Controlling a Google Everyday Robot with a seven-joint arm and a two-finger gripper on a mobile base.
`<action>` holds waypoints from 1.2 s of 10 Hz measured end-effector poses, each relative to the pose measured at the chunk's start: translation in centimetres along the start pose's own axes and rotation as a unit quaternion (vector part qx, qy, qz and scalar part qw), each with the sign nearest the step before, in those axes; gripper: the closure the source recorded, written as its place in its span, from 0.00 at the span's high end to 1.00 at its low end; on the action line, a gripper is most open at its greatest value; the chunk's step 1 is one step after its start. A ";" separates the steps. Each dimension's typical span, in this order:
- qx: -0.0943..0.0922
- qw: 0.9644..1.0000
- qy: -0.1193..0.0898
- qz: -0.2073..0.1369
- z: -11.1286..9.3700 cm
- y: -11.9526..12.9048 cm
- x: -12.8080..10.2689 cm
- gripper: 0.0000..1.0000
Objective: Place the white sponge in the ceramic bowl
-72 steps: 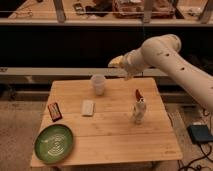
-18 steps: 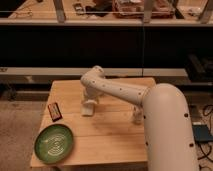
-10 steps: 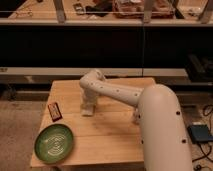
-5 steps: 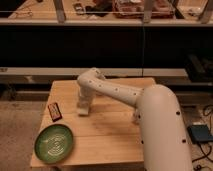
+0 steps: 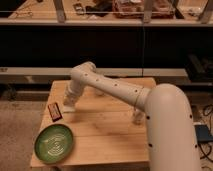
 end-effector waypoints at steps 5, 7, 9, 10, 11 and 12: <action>0.042 0.990 -0.040 -0.132 -1.8 -5.2 -7.2 0.08; 0.026 0.979 -0.056 -0.195 -1.6 -5.3 -10.2 0.15; 0.002 0.967 -0.066 -0.248 -1.1 -5.3 -12.1 0.37; -0.003 0.962 -0.069 -0.265 -1.0 -5.5 -12.7 0.45; -0.006 0.957 -0.073 -0.280 -0.8 -5.8 -13.2 0.52; -0.009 0.952 -0.079 -0.295 -0.5 -6.4 -13.7 0.61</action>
